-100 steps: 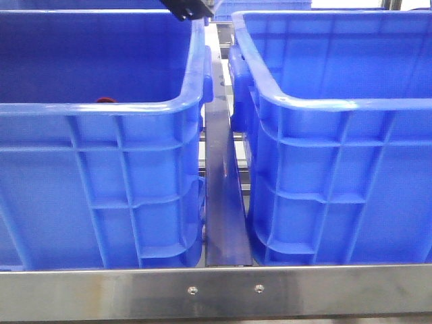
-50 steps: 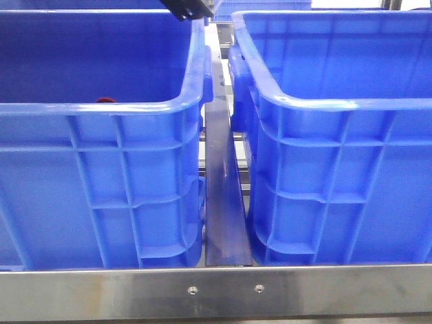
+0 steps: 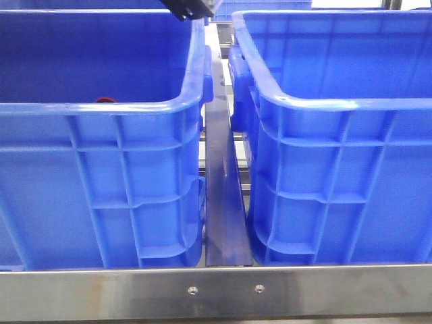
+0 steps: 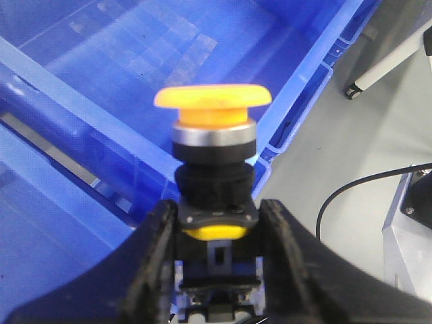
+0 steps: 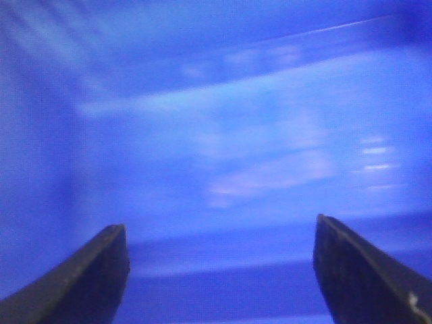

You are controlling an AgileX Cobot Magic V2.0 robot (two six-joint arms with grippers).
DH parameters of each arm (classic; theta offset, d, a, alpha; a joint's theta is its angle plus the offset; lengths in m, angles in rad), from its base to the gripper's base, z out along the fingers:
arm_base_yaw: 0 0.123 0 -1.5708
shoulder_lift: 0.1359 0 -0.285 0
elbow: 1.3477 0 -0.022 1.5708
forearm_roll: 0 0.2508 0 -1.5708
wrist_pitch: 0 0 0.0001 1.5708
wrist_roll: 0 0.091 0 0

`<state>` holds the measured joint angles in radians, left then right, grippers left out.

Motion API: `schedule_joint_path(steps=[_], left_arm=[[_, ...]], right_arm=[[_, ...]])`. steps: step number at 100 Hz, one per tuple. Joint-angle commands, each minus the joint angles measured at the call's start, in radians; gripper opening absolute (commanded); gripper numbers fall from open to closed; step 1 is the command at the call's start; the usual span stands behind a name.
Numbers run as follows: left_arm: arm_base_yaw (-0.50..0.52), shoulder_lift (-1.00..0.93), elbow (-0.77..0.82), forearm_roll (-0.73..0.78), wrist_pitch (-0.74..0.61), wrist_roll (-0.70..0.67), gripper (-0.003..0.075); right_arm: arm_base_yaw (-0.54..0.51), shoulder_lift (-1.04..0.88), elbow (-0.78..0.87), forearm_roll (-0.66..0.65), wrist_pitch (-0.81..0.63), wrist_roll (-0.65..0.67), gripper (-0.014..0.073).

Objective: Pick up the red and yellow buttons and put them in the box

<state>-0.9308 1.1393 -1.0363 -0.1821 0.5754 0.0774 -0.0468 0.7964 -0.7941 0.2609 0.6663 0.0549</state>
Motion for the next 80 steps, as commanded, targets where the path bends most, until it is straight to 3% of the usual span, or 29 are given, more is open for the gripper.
schedule_joint_path(steps=[1,26,40,59,80], left_arm=[[-0.006,-0.020,-0.029,-0.016,-0.079,-0.003,0.0042],[-0.006,-0.020,-0.029,-0.016,-0.079,-0.003,0.0042],[-0.006,-0.020,-0.029,-0.016,-0.079,-0.003,0.0042],[-0.006,-0.020,-0.029,-0.016,-0.079,-0.003,0.0042],[-0.006,-0.020,-0.029,-0.016,-0.079,-0.003,0.0042]], right_arm=[[-0.001,0.001,-0.056,0.202,-0.041,-0.042,0.0587],[-0.001,0.048,-0.098,0.784,0.147,-0.345,0.0587],[-0.001,0.123,-0.114,0.994,0.271,-0.437,0.0587],[0.004,0.212,-0.144,1.071,0.374,-0.491,0.0587],[0.103,0.283,-0.186,1.069,0.353,-0.498,0.0587]])
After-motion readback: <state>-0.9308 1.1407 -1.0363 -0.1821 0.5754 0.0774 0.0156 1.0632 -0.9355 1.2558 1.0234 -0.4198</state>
